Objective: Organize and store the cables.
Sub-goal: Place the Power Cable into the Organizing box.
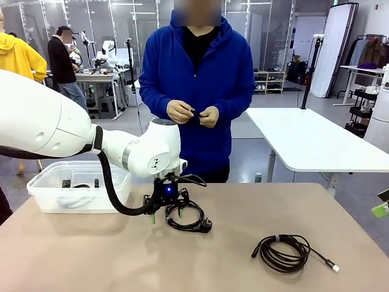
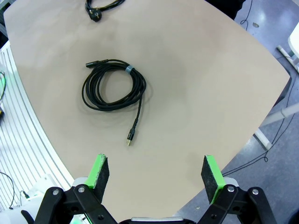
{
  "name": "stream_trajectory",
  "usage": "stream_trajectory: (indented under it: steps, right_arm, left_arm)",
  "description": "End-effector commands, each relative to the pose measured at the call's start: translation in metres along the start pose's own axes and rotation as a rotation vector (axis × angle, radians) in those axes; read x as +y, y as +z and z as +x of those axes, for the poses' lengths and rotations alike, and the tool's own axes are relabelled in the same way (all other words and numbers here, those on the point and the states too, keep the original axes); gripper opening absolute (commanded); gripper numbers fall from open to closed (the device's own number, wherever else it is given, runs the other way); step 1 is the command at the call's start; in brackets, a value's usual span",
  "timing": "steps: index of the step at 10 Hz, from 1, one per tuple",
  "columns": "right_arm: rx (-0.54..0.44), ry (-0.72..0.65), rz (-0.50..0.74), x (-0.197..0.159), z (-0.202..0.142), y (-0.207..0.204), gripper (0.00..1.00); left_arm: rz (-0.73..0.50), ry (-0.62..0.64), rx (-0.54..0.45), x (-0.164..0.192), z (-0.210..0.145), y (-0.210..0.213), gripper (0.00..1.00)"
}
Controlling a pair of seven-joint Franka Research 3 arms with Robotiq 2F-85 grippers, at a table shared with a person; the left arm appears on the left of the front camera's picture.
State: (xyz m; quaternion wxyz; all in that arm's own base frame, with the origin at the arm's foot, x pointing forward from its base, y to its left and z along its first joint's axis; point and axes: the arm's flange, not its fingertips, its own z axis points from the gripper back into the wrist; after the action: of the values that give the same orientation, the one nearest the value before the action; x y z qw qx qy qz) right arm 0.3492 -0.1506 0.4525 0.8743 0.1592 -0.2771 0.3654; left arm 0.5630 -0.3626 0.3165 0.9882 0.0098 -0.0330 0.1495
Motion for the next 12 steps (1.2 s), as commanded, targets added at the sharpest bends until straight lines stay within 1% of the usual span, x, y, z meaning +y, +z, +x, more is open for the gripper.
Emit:
stream_trajectory:
  steps: [1,2,3,4,6,12]
  right_arm:
    - [-0.011,0.001,0.006,-0.0012,0.0001,0.0001,1.0]
    - [-0.011,0.001,0.006,-0.0012,0.0001,0.0001,1.0]
    - [-0.011,0.001,0.006,-0.0012,0.0001,0.0001,1.0]
    - [-0.011,0.001,0.006,-0.0012,0.0001,0.0001,1.0]
    - [-0.011,0.001,0.006,-0.0012,0.0001,0.0001,1.0]
    - [-0.011,0.001,0.006,-0.0012,0.0001,0.0001,1.0]
  left_arm:
    - [0.009,0.023,-0.031,-0.0087,0.0023,-0.0072,1.0]
    - [0.012,0.015,-0.025,-0.0078,0.0021,-0.0088,1.0]
    - [0.01,0.015,-0.033,-0.0062,0.0025,-0.0086,0.97]
    - [0.02,-0.008,-0.031,-0.0051,0.0022,-0.0108,0.87]
    - [0.02,0.004,-0.048,-0.005,0.0043,-0.014,0.67]
    - [0.02,0.001,-0.024,-0.0051,0.0038,-0.0156,0.07]
